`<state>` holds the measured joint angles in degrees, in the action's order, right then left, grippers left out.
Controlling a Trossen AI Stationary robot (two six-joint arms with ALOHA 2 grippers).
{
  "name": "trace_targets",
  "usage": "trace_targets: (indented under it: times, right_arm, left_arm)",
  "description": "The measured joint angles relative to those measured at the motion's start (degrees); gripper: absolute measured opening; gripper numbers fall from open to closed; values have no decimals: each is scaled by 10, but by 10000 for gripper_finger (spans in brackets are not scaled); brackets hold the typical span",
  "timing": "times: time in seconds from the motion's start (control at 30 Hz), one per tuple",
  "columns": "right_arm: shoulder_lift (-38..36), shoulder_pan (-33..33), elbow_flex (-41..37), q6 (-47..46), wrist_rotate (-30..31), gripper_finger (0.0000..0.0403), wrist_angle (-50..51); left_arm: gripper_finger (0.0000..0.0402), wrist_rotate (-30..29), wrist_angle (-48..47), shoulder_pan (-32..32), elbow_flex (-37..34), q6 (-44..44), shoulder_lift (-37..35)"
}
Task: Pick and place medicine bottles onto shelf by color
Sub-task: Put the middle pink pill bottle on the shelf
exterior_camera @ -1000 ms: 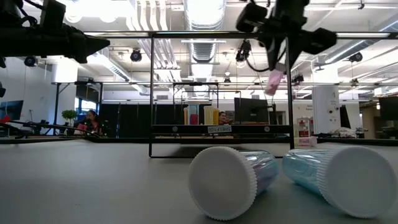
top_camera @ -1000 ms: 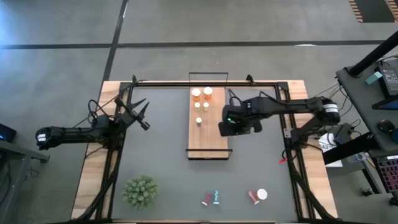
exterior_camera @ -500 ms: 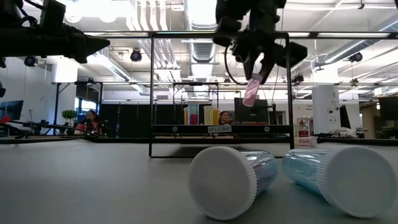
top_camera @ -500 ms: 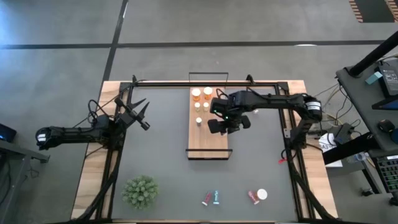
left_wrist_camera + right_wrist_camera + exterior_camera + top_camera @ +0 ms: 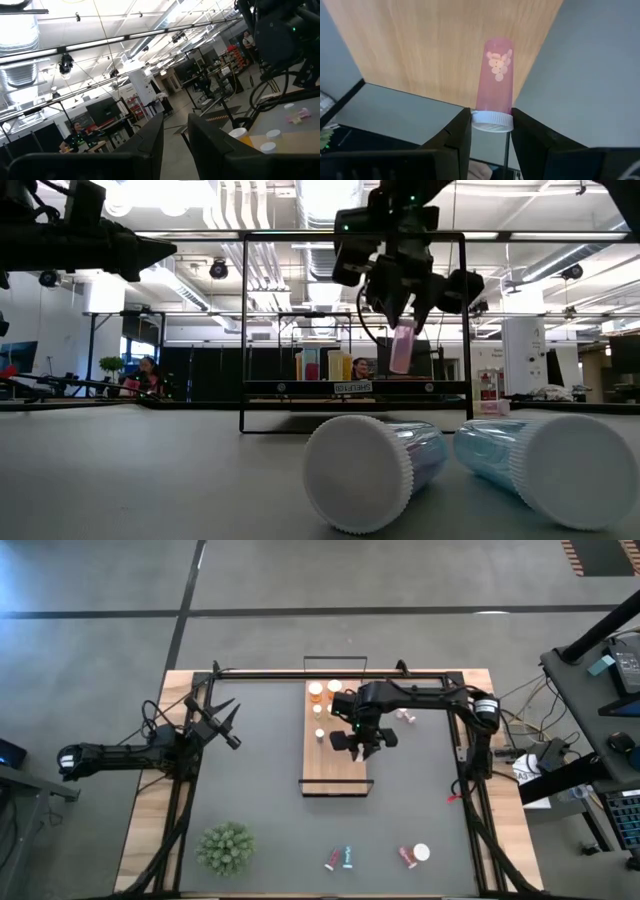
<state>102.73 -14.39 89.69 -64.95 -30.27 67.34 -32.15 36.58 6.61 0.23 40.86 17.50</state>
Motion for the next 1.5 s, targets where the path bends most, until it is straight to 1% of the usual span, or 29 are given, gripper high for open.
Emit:
trace_targets:
  times: [0.13,0.33,0.5,0.77,0.97,1.07,1.27,1.43,1.5]
  right_arm:
    - [2,0,0,-3,-4,109,4]
    - [2,0,-1,-60,-4,109,2]
    - [8,1,-1,-101,-13,109,-26]
    - [28,0,18,-104,-37,109,-36]
    - [41,0,39,-112,-38,109,-46]
    - [47,0,43,-139,-38,109,-63]
    - [75,0,77,-161,-39,109,-67]
    - [118,0,129,-159,-59,109,-47]
    - [135,0,156,-145,-61,109,-25]
  left_arm:
    - [72,0,0,0,0,0,0]
    - [72,0,0,0,0,0,0]
    - [72,0,0,0,0,0,0]
    - [72,0,0,0,0,0,0]
    - [72,0,0,0,0,0,0]
    - [72,0,0,0,0,0,0]
    - [72,0,0,0,0,0,0]
    - [72,0,0,0,0,0,0]
    - [72,0,0,0,0,0,0]
